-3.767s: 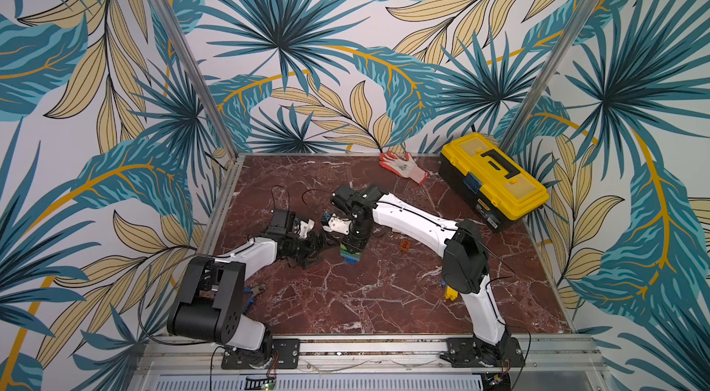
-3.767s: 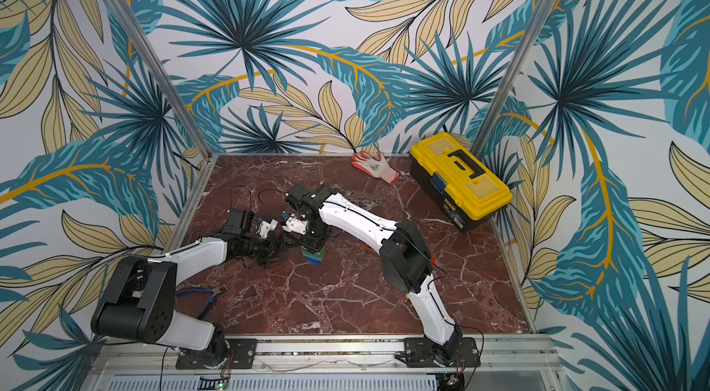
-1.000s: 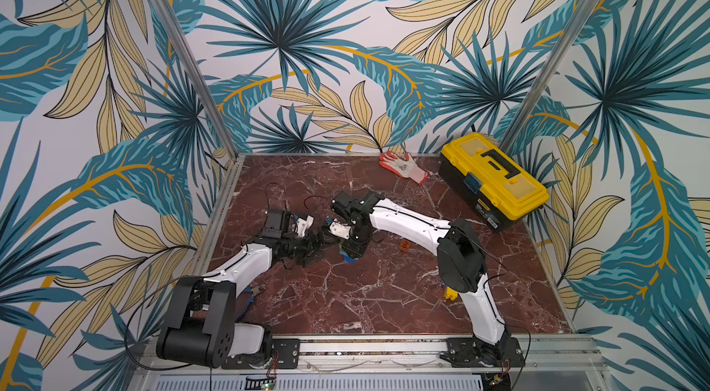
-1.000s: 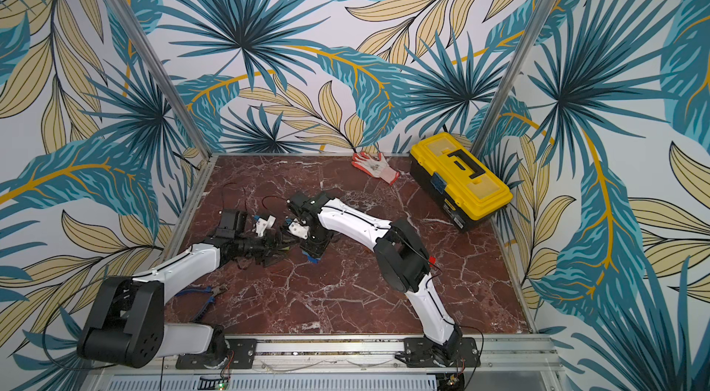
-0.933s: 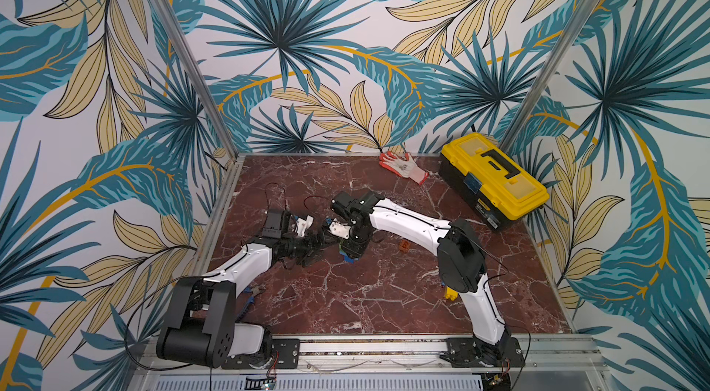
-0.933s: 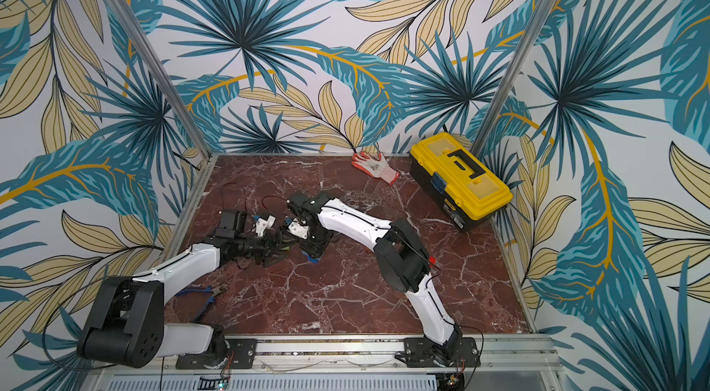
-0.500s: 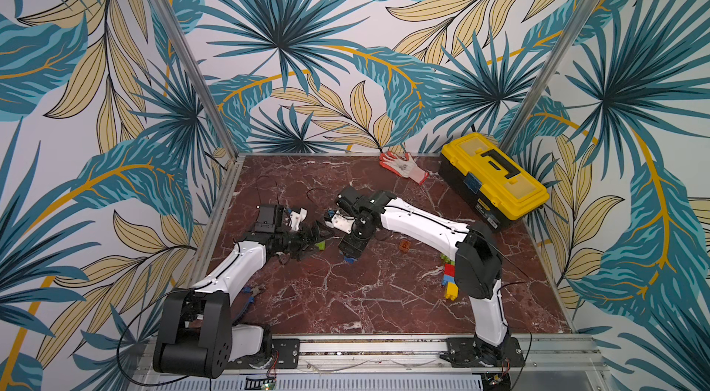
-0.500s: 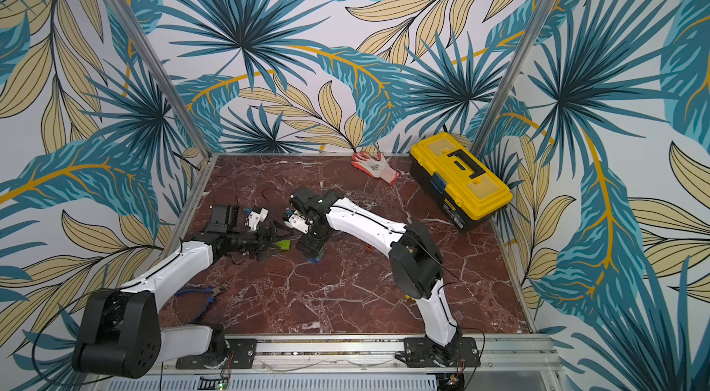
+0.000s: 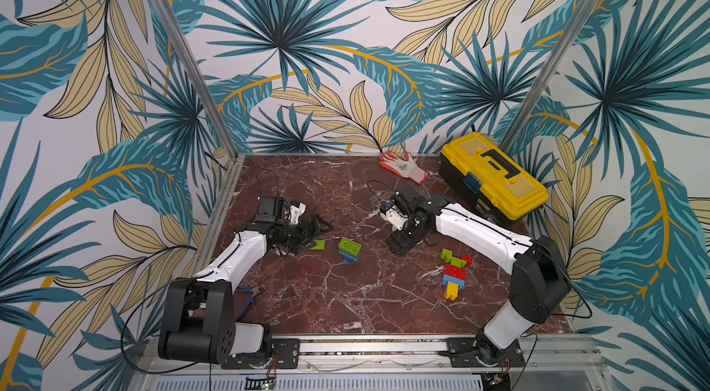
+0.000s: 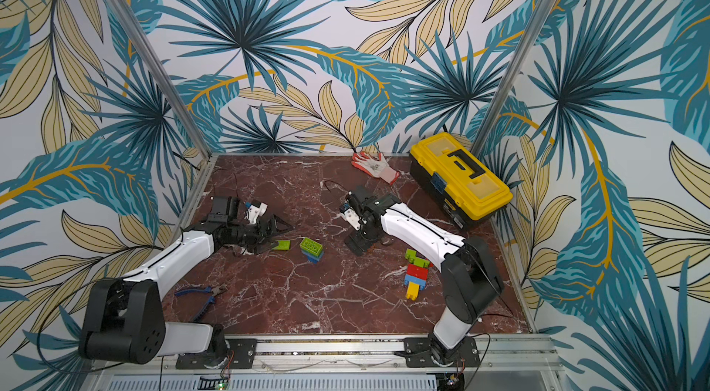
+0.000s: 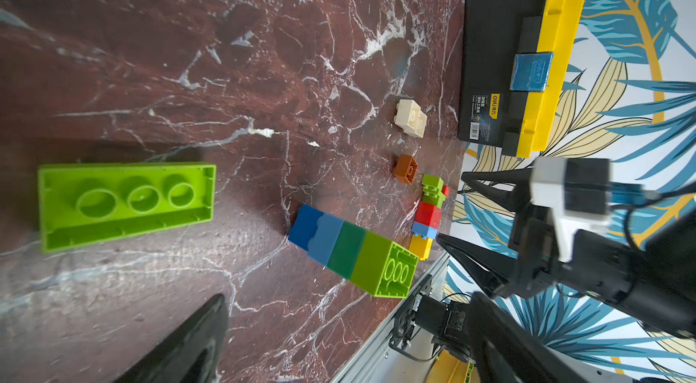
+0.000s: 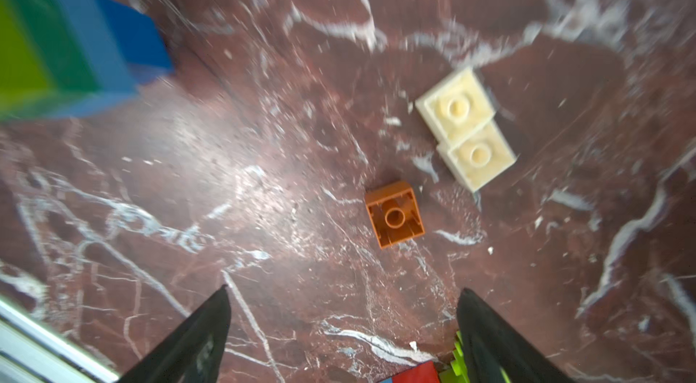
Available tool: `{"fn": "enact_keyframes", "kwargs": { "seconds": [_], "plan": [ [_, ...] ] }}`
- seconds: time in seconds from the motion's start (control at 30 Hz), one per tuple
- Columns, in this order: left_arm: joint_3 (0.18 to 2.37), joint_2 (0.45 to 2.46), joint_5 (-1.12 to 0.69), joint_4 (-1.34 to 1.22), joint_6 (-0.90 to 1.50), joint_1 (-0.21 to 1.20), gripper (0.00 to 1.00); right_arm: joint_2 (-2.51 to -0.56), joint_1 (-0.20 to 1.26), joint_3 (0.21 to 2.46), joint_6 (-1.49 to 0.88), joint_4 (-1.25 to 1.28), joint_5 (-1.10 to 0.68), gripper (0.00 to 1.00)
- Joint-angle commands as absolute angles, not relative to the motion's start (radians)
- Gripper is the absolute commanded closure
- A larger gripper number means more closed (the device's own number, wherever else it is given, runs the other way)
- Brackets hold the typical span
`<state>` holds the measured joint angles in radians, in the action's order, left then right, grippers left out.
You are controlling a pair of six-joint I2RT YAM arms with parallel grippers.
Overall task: Assemble a carrot with lego
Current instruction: Pick up the lego brick from the center of the board.
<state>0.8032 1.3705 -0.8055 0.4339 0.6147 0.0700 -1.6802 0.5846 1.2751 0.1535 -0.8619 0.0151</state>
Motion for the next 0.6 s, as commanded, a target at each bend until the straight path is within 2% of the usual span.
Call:
{"fn": "enact_keyframes", "kwargs": {
  "seconds": [0.0,0.33,0.57],
  "plan": [
    [0.834,1.38,-0.8,0.446,0.593,0.063,0.01,-1.727,0.55,1.236,0.153,-0.789,0.014,0.08],
    [0.851,1.409,-0.802,0.448,0.588,0.063,0.01,-1.883,0.516,1.257,0.177,-0.732,0.008,0.13],
    [0.85,1.407,-0.798,0.448,0.587,0.064,0.01,-1.92,0.494,1.275,0.186,-0.742,-0.006,0.29]
  ]
}}
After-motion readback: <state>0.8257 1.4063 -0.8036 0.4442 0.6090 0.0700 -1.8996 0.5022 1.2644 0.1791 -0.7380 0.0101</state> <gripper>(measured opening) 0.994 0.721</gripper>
